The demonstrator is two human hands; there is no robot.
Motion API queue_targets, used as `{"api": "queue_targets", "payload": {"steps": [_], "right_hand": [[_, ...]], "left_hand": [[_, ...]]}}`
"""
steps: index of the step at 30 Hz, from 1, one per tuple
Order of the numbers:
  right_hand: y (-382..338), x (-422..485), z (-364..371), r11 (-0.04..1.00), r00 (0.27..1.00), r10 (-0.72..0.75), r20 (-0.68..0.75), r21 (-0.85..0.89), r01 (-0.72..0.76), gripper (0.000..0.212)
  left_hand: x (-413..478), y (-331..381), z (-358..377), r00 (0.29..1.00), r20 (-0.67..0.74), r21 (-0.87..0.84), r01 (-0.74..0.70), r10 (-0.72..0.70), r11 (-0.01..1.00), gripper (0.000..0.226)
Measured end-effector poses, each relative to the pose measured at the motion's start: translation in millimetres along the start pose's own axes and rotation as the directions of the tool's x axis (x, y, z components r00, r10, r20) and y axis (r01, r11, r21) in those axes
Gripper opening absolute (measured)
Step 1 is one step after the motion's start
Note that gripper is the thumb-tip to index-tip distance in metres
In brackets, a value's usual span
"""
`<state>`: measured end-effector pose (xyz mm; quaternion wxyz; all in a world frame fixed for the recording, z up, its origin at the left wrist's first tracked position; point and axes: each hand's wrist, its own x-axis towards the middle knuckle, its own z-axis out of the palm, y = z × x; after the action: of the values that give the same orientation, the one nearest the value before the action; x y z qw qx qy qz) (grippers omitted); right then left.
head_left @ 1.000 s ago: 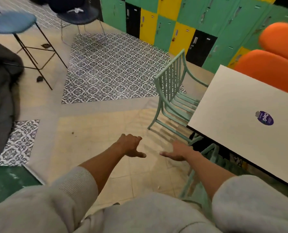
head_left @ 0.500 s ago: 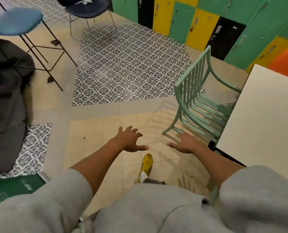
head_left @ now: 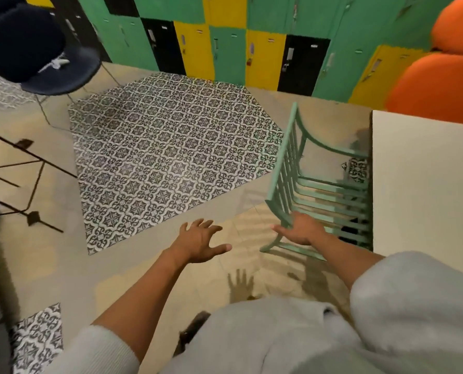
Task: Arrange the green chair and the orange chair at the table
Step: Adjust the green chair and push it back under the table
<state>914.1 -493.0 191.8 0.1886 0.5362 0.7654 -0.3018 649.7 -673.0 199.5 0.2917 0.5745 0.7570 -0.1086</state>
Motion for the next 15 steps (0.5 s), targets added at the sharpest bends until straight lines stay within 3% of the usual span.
{"api": "queue_targets", "payload": {"steps": [7, 12, 15], "right_hand": [[-50, 67, -32, 0.99, 0.994, 0.104, -0.04, 0.1, -0.099, 0.11], [-89, 100, -43, 0.943, 0.971, 0.219, -0.092, 0.275, -0.187, 0.1], [-110, 110, -50, 0.88, 0.934, 0.346, -0.085, 0.375, -0.291, 0.091]], "left_hand": [[99, -36, -94, 0.985, -0.007, 0.11, -0.172, 0.174, 0.979, 0.089], [172, -61, -174, 0.939, 0.0, 0.226, -0.334, 0.343, 0.915, 0.089], [211, -67, -219, 0.883, 0.078, 0.31, -0.463, 0.463, 0.83, 0.09]]}}
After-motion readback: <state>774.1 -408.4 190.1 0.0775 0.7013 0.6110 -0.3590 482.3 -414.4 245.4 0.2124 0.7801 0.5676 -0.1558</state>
